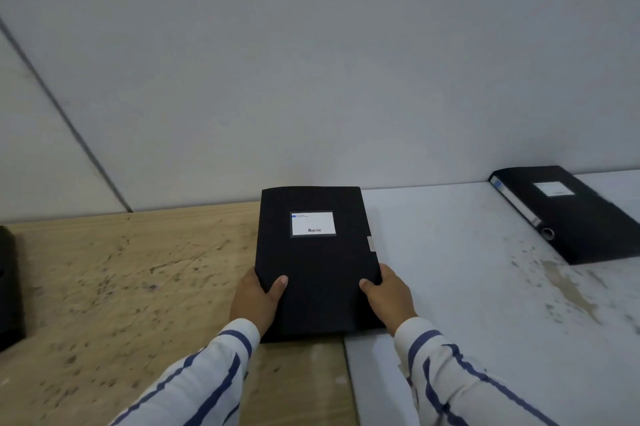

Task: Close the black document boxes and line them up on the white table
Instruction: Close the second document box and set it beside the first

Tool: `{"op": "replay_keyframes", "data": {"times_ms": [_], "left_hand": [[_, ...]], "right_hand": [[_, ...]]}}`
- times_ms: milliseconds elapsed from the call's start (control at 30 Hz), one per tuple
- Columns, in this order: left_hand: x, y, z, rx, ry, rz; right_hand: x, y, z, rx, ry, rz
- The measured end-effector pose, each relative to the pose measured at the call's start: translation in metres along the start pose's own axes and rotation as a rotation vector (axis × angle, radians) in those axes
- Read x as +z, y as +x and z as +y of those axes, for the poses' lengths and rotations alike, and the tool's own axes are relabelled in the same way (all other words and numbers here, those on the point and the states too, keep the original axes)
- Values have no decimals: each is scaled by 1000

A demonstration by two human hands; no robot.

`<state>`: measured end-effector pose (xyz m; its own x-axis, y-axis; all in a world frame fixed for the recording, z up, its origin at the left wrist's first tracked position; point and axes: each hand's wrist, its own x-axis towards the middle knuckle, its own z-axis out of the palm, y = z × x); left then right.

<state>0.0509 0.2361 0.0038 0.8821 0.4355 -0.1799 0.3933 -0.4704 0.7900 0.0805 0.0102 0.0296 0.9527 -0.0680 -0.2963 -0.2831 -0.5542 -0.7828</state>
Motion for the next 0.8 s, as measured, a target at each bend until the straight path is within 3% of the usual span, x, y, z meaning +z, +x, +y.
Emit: {"op": "replay_keyframes", "data": {"times_ms": [467,800], "left_hand": [[235,-35,162,-44,-19,-86],[331,-23,230,-101,3,-93]], "right_hand": [[-230,103,120,60,-23,59],[-314,181,165,97,-76,30]]}}
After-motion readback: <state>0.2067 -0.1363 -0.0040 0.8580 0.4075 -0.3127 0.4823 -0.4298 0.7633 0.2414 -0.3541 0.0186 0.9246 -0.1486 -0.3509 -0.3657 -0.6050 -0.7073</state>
